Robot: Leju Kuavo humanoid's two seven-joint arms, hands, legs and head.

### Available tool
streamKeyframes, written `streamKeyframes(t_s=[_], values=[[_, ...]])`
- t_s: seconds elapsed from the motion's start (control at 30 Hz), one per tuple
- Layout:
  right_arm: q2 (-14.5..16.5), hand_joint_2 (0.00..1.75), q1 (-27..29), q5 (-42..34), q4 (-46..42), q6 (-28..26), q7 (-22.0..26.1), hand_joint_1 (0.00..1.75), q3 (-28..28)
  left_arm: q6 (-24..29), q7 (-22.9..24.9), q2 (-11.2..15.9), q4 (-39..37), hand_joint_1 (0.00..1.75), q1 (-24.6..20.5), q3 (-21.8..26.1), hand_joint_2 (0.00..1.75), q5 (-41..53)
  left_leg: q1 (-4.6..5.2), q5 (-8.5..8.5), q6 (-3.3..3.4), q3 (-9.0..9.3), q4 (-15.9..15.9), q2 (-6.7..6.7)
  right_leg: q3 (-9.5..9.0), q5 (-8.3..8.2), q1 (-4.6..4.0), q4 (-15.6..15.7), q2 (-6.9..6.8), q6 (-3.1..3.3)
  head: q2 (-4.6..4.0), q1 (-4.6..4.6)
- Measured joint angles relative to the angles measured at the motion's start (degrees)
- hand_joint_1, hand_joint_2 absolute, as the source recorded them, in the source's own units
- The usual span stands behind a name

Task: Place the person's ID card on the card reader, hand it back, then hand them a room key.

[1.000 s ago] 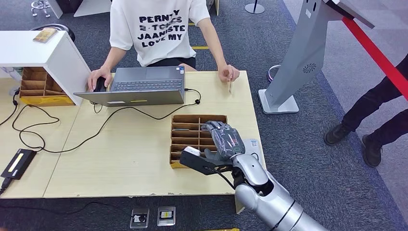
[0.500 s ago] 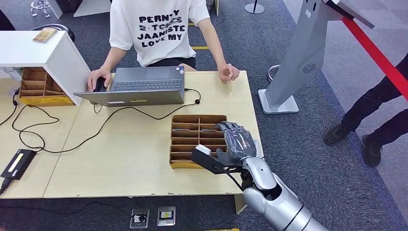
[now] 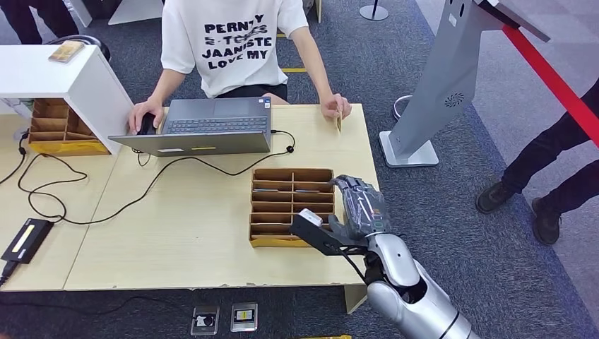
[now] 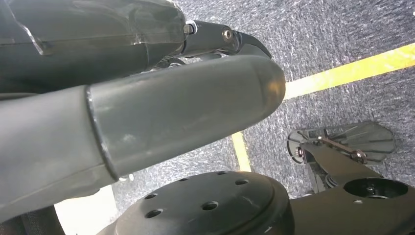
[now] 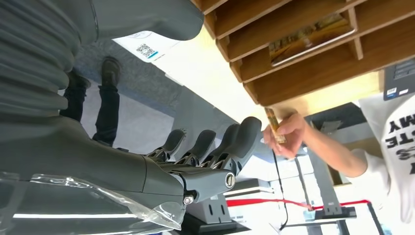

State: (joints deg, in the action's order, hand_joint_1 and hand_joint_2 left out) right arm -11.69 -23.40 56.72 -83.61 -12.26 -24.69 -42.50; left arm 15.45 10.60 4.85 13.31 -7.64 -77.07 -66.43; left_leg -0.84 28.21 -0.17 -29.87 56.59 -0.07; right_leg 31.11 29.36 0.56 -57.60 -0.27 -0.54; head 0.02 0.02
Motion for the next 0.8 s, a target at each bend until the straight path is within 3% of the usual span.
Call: streamKeyframes(t_s=[0.8], values=[[-1.67, 1.75, 7.22, 2.24, -10.35, 3.07, -1.1, 0.51, 1.75, -0.95, -0.5, 0.0, -0.44, 0.0, -0.02, 0.0, 0.0, 1.46, 0.0, 0.0, 0.0, 0.0, 0.0, 0.0, -0.01, 0.0, 0.0, 0.0, -0.01, 0.0, 0.0, 0.0]])
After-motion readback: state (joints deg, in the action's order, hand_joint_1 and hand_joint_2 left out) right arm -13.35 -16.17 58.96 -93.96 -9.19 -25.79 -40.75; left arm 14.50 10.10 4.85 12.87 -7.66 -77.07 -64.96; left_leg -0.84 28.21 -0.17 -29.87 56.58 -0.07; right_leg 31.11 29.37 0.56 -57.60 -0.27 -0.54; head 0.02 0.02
